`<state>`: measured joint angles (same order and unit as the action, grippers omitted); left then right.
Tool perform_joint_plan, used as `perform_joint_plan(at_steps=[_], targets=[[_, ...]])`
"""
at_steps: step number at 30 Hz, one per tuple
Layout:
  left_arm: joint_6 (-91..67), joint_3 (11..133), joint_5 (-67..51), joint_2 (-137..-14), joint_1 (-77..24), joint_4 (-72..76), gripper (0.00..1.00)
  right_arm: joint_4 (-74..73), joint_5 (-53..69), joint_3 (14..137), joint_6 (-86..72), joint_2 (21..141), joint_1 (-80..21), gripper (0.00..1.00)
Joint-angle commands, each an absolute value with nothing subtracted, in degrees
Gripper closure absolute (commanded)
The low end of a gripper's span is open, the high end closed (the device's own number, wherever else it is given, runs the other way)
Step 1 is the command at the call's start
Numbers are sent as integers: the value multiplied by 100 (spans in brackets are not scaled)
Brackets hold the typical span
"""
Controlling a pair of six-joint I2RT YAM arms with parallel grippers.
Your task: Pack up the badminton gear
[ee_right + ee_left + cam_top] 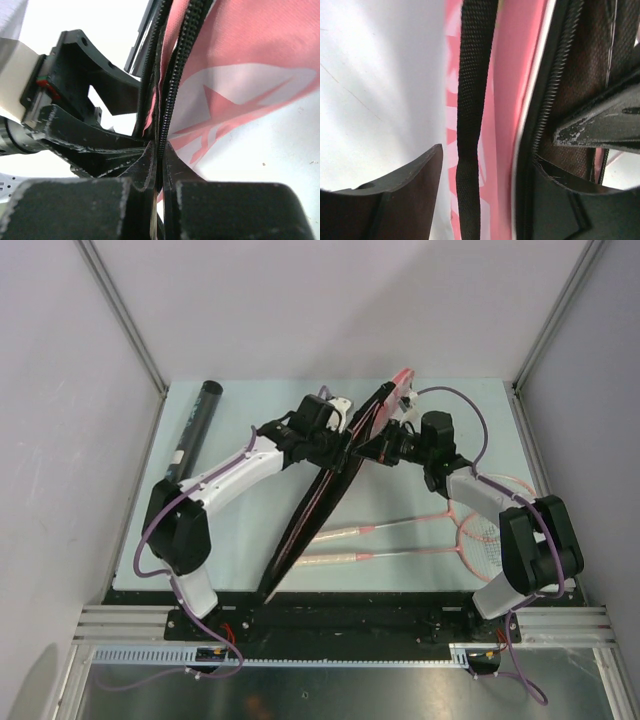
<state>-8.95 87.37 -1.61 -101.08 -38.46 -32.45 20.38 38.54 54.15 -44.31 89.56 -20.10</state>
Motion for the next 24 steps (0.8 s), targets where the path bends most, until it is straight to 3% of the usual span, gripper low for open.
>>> perform_joint_plan(at_steps=[1, 8, 9, 12, 13, 14, 20, 24], targets=[[-738, 8596, -678, -9914, -3850, -3296, 38, 2813, 4201, 5818, -4351, 8938, -1995, 100], [-914, 8613, 341, -9642, -3806, -3278, 81, 2418, 4114, 5985, -4035, 9070, -1960, 100], [-1027, 8613, 456, -9589, -3797, -3278, 99, 2095, 3965, 6020, -3808, 9096, -1969, 100], [-1334, 8491, 922, -9326, -3692, -3278, 100, 1008, 2755, 6266, -3403, 9202, -2004, 94], [-1406, 8421, 1227, -9282, -3674, -3287, 99, 732, 2116, 6362, -3280, 9246, -2013, 90], [-1485, 8376, 1361, -9229, -3622, -3296, 100, 260, 1909, 6537, -3287, 9377, -1995, 79], [-2074, 8174, 1504, -9044, -3305, -3322, 100, -579, 1801, 6759, -3454, 9431, -1925, 52], [-2153, 8288, 1590, -9272, -3261, -3427, 100, -1290, 1689, 6785, -3463, 8888, -2004, 40]])
